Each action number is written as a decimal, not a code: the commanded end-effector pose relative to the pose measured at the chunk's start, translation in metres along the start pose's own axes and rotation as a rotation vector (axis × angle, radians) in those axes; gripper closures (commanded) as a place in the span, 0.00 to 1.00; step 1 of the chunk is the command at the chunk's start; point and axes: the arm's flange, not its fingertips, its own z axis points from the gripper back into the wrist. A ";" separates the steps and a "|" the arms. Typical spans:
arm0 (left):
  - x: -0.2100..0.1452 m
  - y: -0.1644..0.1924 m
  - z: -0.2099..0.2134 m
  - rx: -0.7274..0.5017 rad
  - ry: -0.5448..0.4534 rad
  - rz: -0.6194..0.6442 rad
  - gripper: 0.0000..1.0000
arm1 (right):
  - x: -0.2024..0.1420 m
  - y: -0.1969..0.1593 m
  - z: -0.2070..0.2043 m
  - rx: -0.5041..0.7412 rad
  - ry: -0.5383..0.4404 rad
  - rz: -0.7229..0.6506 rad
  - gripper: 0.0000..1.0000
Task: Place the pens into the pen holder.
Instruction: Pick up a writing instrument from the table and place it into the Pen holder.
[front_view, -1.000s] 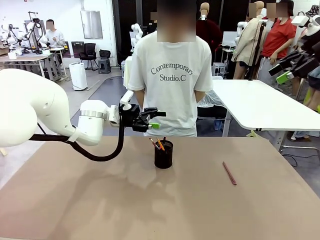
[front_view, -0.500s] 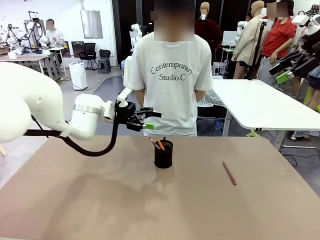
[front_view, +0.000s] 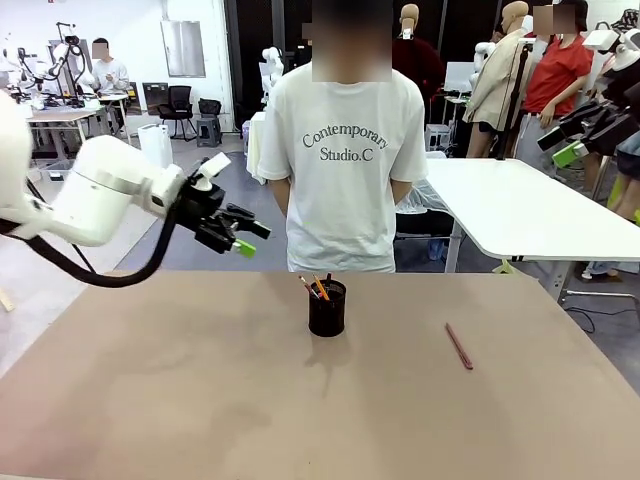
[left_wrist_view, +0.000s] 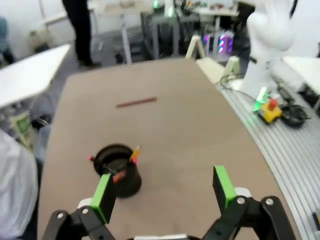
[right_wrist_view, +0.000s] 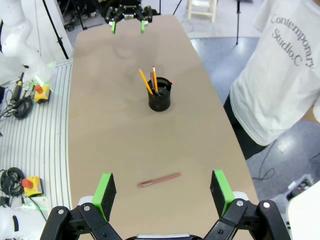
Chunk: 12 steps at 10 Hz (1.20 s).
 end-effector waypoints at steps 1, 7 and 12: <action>0.012 -0.033 0.018 0.084 0.114 0.045 0.00 | 0.001 0.002 0.000 0.001 -0.005 0.003 0.00; 0.021 -0.089 0.092 0.317 0.243 0.113 0.00 | 0.001 0.002 0.000 0.001 -0.005 0.003 0.00; 0.007 -0.070 0.099 0.398 0.282 0.023 0.00 | 0.001 0.002 0.000 0.001 -0.005 0.003 0.00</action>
